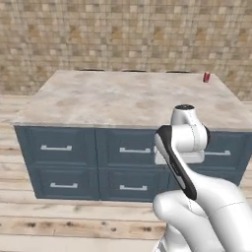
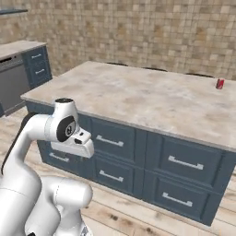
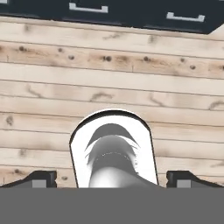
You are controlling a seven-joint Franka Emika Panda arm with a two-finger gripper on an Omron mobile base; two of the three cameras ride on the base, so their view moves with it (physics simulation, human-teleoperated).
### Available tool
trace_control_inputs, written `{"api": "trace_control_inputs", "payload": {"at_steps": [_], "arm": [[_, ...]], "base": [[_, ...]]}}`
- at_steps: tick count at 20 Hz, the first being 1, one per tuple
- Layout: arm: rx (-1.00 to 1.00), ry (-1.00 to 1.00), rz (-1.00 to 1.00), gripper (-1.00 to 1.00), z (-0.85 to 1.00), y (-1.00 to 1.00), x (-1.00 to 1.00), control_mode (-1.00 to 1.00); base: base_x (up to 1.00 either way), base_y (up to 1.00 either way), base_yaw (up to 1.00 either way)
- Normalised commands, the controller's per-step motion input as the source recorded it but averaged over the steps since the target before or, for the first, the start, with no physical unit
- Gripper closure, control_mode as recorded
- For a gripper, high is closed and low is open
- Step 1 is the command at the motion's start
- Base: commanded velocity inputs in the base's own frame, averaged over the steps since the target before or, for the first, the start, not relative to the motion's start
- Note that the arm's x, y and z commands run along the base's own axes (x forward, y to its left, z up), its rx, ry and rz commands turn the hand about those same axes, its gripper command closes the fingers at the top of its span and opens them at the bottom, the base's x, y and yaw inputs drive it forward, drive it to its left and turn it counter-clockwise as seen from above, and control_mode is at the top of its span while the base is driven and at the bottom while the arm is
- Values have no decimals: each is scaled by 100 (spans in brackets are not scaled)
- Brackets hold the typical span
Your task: Four empty soda cans are scattered around the kitchen. Gather all the cans and cluster them next to the stove for recycling.
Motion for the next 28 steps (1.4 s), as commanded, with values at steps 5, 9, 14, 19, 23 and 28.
{"api": "trace_control_inputs", "payload": {"at_steps": [5, 9, 14, 19, 23, 28], "arm": [[0, 0, 0, -100, 0, 0, 0, 100], [0, 0, 0, -100, 0, 0, 0, 100], [0, 0, 0, -100, 0, 0, 0, 100], [0, 0, 0, -100, 0, 0, 0, 100], [0, 0, 0, -100, 0, 0, 0, 100], [0, 0, 0, -100, 0, 0, 0, 100]], "base": [[2, -22, -29], [2, -94, 3], [0, -100, 0], [12, -100, -21], [47, -67, -56], [90, -8, -8]]}}
